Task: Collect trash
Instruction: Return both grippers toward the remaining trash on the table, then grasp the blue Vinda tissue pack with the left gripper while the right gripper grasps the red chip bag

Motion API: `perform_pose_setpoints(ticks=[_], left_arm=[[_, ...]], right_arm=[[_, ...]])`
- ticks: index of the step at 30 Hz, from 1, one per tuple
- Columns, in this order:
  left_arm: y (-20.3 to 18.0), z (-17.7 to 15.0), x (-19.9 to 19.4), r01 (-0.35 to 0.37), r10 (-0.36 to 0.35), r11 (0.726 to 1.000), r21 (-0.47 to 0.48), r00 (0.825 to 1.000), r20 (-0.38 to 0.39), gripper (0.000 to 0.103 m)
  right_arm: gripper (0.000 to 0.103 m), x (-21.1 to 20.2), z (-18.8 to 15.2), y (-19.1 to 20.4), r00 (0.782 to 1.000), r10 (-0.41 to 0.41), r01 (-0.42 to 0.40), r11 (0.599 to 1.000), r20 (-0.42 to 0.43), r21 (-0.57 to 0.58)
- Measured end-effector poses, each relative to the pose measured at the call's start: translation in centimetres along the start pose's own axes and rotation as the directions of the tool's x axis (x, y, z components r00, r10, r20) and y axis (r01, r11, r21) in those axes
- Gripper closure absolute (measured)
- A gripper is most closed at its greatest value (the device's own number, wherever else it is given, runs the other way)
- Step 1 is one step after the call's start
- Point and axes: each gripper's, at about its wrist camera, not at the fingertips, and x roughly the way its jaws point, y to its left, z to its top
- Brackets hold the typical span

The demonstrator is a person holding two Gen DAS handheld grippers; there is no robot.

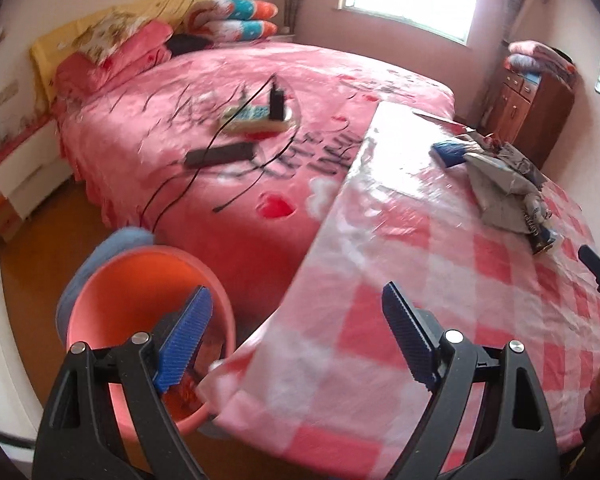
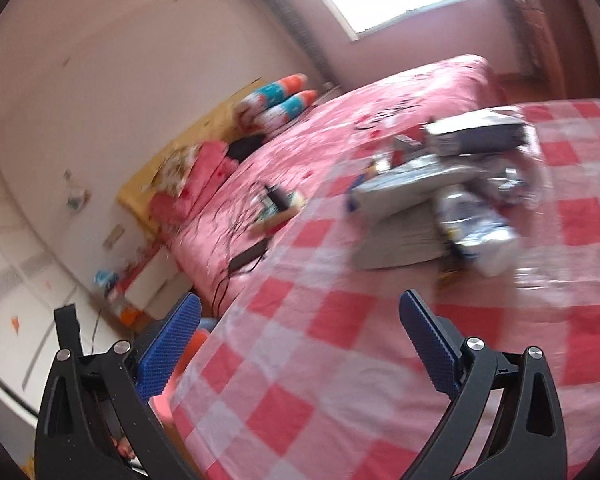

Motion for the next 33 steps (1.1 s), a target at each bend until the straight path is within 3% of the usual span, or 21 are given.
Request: perform_pose_setpoints(ticks=[5,10,16,21,26,29,31,33], left_arm=[[-4.6,4.1,0.8,0.091,-0.091,0.995,0.033,0.996,0.019,0.016],[-10.2,10.2,3.3,0.246,-0.246,0.969,-0.009,0.969,0.017,0.016],[-19.1,16.4,9.0,0.299,-0.298,0.954,0.020,0.954,-0.027,0.016],[-24.7,20.1,16.2,0.239,-0.240,0.971,-0.017,0.964,-0.113,0.016],[-27.0,22.0,21.5,0.167,-0.176,0.984,-0.062,0.966,-0.187,0.016],[-28.1,22.3,24.2,0.123,-0.135,0.990,-0.064,0.957,-0.258,0.019],[-28.5,21.9,25.0,0.140,-0.159,0.986,-0.086,0.945,-0.286,0.026],[-29.3,21.1,25.3,0.161,-0.168,0.986,-0.048,0.930,-0.326,0.028]], right_arm=[[0.005,-2.3,1.6,-3.9,0.995,-0.076,0.073,0.996,0.063,0.043],[0.005,-4.0,2.5,-6.2,0.986,-0.137,0.133,0.990,0.093,0.054],[0.005,-4.8,2.7,-9.5,0.987,-0.147,0.136,0.980,0.066,0.144],[0.005,-5.6,2.8,-11.3,0.983,-0.175,0.162,0.972,0.063,0.173],[0.005,-6.2,3.0,-13.0,0.977,-0.201,0.186,0.963,0.064,0.196],[0.005,-6.5,3.1,-13.6,0.978,-0.198,0.179,0.961,0.071,0.210],[0.005,-6.7,3.2,-13.9,0.977,-0.201,0.181,0.960,0.075,0.216],[0.005,-6.8,3.3,-14.1,0.975,-0.208,0.187,0.957,0.075,0.220]])
